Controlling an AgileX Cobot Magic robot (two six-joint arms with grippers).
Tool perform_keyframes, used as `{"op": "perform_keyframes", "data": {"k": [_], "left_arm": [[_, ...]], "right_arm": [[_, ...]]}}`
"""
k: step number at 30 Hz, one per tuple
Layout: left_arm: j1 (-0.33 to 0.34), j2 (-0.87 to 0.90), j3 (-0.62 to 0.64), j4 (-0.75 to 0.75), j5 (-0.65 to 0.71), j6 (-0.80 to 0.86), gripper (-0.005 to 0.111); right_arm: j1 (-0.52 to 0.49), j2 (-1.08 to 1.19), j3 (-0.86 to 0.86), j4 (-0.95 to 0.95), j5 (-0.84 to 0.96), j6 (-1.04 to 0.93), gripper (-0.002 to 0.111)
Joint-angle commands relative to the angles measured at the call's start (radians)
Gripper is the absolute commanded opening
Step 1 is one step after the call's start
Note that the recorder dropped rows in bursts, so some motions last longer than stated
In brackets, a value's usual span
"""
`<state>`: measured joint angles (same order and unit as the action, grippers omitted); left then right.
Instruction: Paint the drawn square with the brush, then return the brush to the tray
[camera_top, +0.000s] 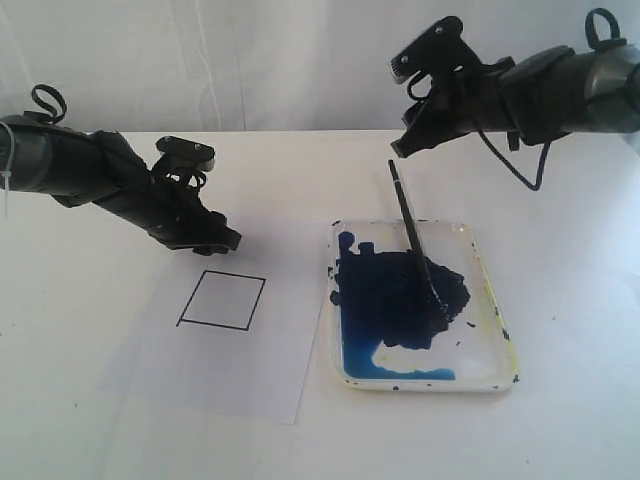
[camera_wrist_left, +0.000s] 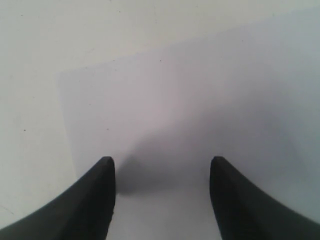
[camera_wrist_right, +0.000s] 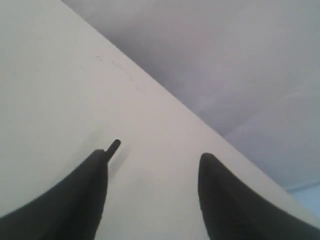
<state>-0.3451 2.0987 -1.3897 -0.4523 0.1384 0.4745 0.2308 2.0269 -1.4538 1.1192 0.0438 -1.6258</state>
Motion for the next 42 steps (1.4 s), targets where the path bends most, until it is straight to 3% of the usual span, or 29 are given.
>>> {"op": "perform_keyframes", "data": {"k": [1,4,9,13,18,23,27,31,38,42], "left_arm": [[0.006,0.005,0.003,-0.003,0.016,-0.005,0.06],[0.006,0.005,0.003,-0.003,0.014,-0.005,0.06],[0.006,0.005,0.003,-0.003,0.01,-0.005,0.06],[0.006,0.005,0.003,-0.003,0.004,-0.005,0.06],[0.006,0.005,0.003,-0.003,0.006,-0.005,0.06],[0.006,0.005,0.003,-0.003,0.01,-0.005,0.06],[0.006,0.005,0.003,-0.003,0.006,-0.005,0.06],[0.006,0.005,0.003,-0.003,0.006,-0.005,0.06],[0.006,0.005,0.003,-0.003,0.006,-0.005,0.06],[0.006,0.005,0.003,-0.003,0.003,-0.005,0.06]], "right_arm": [[-0.004,-0.013,-0.017,-0.08,-0.032,-0.078,0.051],[-0.004,-0.013,-0.017,-0.18,-0.058,-0.216,0.051],[-0.004,-0.013,-0.023,-0.159,-0.222,-0.43,0.051],[-0.011,-0.013,-0.037,0.037,-0.384,-0.444,0.051],[-0.04,-0.013,-0.074,0.399,-0.409,-0.519,0.051],[-0.052,-0.013,-0.079,0.462,-0.388,-0.519,0.051],[-0.052,-0.013,-0.085,0.611,-0.357,-0.289,0.051],[-0.052,-0.013,-0.08,0.625,-0.326,-0.037,0.051],[-0.052,-0.012,-0.087,0.625,-0.185,0.01,0.051],[-0.052,-0.013,-0.081,0.625,-0.113,0.157,0.051]]}}
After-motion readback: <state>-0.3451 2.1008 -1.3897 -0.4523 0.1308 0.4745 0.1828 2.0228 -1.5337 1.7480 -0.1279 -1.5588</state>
